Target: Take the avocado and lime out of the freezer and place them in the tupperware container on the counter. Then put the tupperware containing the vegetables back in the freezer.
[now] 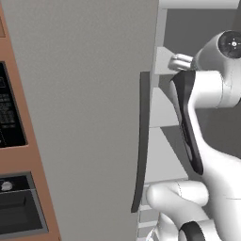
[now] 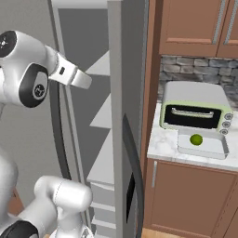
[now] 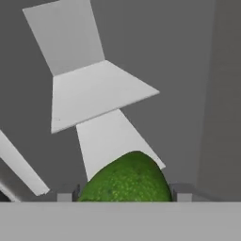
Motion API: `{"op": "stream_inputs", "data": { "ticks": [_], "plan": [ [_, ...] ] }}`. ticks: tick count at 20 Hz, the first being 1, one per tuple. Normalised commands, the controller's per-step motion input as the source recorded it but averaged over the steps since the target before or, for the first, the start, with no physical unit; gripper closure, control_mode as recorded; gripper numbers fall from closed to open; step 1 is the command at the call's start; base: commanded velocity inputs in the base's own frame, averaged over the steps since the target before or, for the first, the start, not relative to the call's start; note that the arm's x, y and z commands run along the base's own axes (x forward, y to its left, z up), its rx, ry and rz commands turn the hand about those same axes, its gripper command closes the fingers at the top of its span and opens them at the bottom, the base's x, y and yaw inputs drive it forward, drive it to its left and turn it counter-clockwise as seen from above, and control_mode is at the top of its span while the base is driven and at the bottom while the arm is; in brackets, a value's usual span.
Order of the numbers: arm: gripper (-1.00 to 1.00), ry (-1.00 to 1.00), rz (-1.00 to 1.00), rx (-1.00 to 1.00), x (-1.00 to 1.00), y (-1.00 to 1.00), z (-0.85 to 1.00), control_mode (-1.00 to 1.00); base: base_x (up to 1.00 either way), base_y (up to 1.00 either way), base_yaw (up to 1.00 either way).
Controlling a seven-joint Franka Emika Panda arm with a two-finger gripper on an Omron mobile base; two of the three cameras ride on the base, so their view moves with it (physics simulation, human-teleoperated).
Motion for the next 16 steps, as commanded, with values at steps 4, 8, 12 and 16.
{"op": "stream_inputs", "data": {
  "ticks": [4,8,12,16],
  "plan": [
    [1.00,0.23,0.00,0.00,-0.74,0.23,-0.09,-1.00,0.00,0.00,0.00],
    [1.00,0.12,0.01,0.03,-0.48,0.28,-0.24,-1.00,0.00,0.00,0.00],
    [1.00,0.08,0.04,0.06,-0.34,0.29,-0.49,-1.00,0.00,0.00,0.00],
    [1.00,0.06,0.05,0.07,-0.12,0.14,-0.46,-1.00,0.00,0.00,0.00]
  ]
}}
